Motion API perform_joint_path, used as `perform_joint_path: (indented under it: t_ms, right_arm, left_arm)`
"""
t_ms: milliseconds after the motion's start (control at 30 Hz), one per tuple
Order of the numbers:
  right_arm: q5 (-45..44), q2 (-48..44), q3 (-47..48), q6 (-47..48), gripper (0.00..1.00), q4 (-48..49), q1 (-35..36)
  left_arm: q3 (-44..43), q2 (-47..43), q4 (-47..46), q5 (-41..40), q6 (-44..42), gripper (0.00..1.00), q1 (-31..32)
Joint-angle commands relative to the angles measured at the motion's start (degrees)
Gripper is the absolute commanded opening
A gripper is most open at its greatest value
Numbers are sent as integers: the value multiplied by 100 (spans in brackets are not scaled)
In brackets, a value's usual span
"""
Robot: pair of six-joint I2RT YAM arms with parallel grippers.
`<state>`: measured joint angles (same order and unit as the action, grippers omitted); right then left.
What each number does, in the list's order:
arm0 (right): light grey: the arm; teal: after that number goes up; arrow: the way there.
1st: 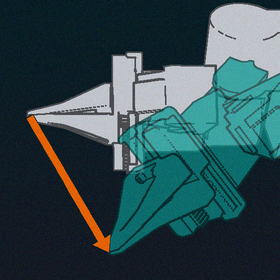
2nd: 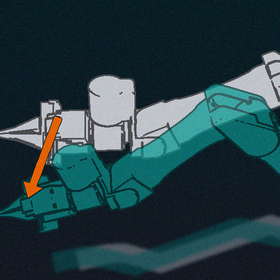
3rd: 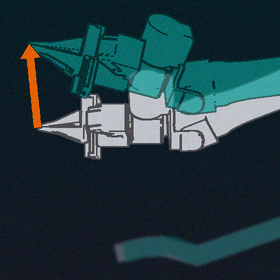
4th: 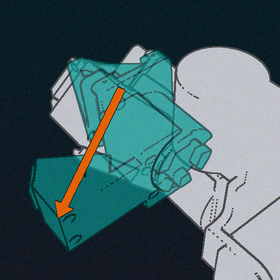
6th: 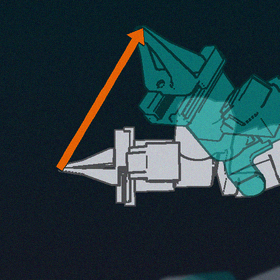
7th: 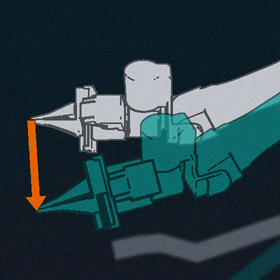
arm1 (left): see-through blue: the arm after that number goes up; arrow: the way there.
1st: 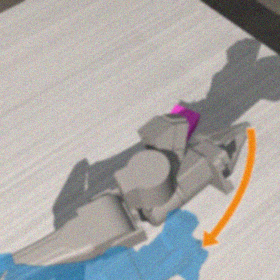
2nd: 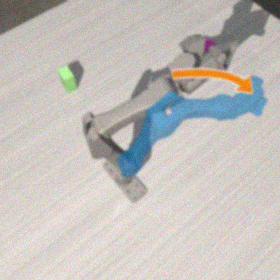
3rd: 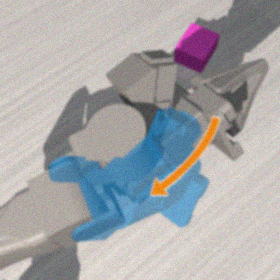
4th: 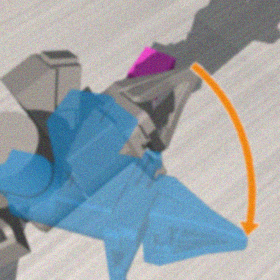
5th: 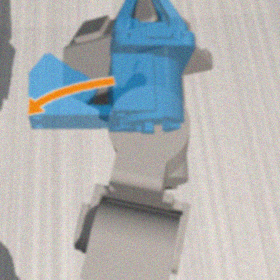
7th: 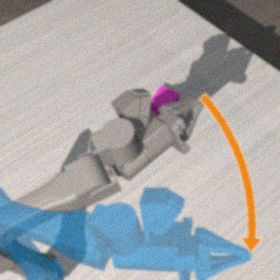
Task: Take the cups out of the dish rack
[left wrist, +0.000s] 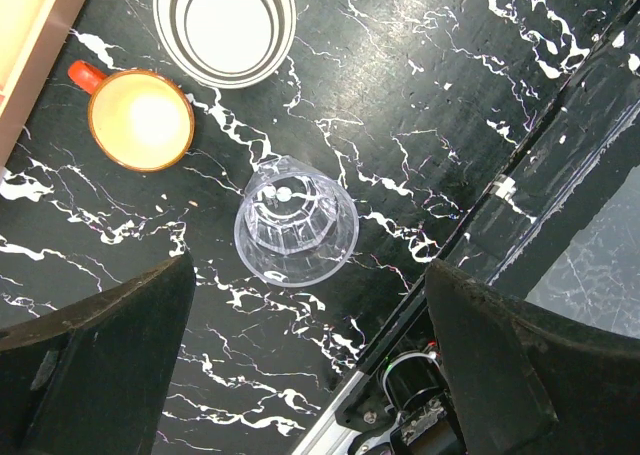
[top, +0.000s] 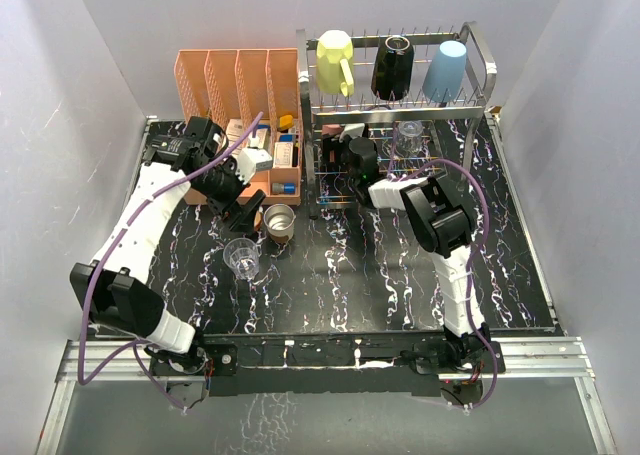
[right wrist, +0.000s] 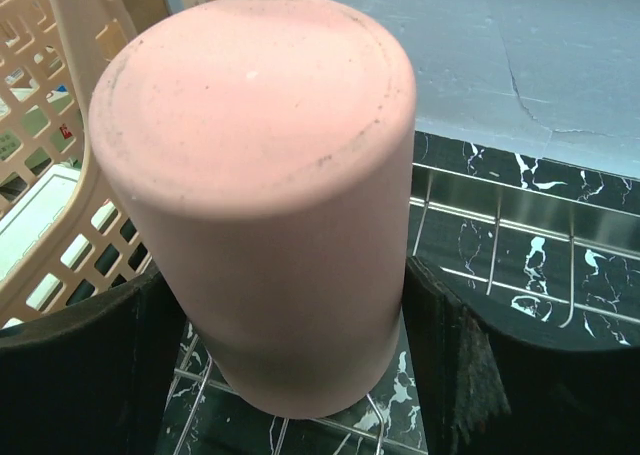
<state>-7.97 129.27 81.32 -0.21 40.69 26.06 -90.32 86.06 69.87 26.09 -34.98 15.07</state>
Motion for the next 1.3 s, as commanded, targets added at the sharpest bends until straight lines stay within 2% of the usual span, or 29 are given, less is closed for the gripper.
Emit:
perform_joint_path:
  t_ms: [0,100,467,667,767,1067,1267]
  right_arm:
    - [78,-398,-325,31,69,485,13]
    - [69,-724,-685,-2,64,590,12]
    - [-19,-2303,-2758,-400,60,1046,94]
    - [-171,-3410,-3849,-895,58,1020,224]
    - [-285,-4025,-4174,-1136,56,695,294]
    - [-56,-5784,-4408,-3051,54,-1450,849]
    - [793,-6349,-4430,-5448,47,-1983,1208]
  left_arm:
    - [84,-364,145,146,-183,96,-22]
    - [81,-430,121,163,-184,96,-27]
    - [310,-1050,89,319,-359,97,-21]
    - [555,-1504,-164,512,-373,97,-16]
    - [726,-1738,-356,631,-397,97,-17]
    - [2086,-2483,-1687,711,-234,97,-14]
    - [2844,-2946,-2941,1432,-165,97,3]
